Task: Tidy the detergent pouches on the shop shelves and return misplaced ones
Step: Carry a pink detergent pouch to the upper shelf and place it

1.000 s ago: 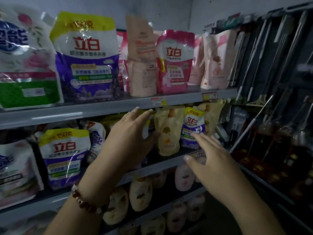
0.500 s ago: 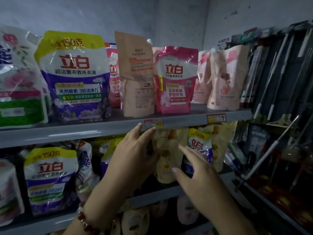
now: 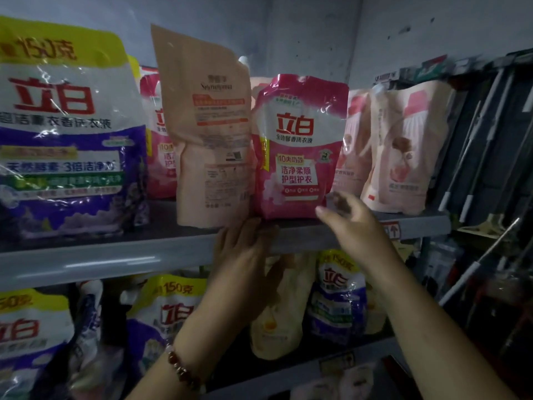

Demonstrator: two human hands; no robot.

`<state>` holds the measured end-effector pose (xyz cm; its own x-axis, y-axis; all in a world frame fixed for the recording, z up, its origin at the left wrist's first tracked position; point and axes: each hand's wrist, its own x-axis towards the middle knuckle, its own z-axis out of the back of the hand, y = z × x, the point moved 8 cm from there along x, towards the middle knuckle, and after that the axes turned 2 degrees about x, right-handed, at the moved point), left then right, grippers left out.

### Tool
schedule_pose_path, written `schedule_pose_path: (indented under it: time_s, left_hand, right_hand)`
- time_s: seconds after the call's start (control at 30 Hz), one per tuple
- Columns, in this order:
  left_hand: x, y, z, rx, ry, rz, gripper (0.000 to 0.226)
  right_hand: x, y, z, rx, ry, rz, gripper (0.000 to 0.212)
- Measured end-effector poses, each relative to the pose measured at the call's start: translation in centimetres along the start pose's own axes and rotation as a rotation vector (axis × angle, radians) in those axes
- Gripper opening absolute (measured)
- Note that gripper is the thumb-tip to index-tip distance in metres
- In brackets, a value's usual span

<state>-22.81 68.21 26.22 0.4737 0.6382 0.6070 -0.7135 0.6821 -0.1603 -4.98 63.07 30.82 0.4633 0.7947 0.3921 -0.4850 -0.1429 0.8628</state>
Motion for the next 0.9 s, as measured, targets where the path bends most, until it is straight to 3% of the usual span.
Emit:
schedule_pose_path:
  time_s: [0.17, 0.27, 0.43, 0.53, 0.73, 0.83, 0.9]
  left_hand:
    - [0.5, -0.3, 0.0, 0.053, -0.118, 0.064, 0.058]
    - [0.5, -0.3, -0.1, 0.045, -0.160, 0.085, 0.056]
    - [-0.4, -0.9, -0.1, -0.124, -0.205, 0.124, 0.054]
    - [-1.5, -1.8, -0.2, -0.251, -0.236, 0.195, 0.051]
    - [-4.2, -5.3, -0.3, -0.695, -0.208, 0.407, 0.054]
    - [-4.0, -6.8, -0.6, -1.175, -0.121, 0.553, 0.054]
    - [-4.3, -8.5, 0.1, -1.492, -0.048, 0.497, 0.053]
  right_hand:
    - [8.3, -3.3, 0.5, 0.190, 0.002, -0.167, 0.056]
    - [11.5, -4.7, -0.7, 0.311, 0.086, -0.258, 0.044]
    - [12.2, -3.9, -0.1, 0.292, 0.038, -0.022, 0.017]
    - [10.5, -1.4, 1.4, 0.403, -0.026, 0.115, 0.019]
    - [5.2, 5.1, 7.9, 0.579, -0.099, 0.288, 0.015]
    - [1.3, 5.9, 9.4, 0.710, 0.032, 0.272, 0.017]
    - [-1.5, 5.3, 8.7, 0.673, 0.173, 0.200, 0.026]
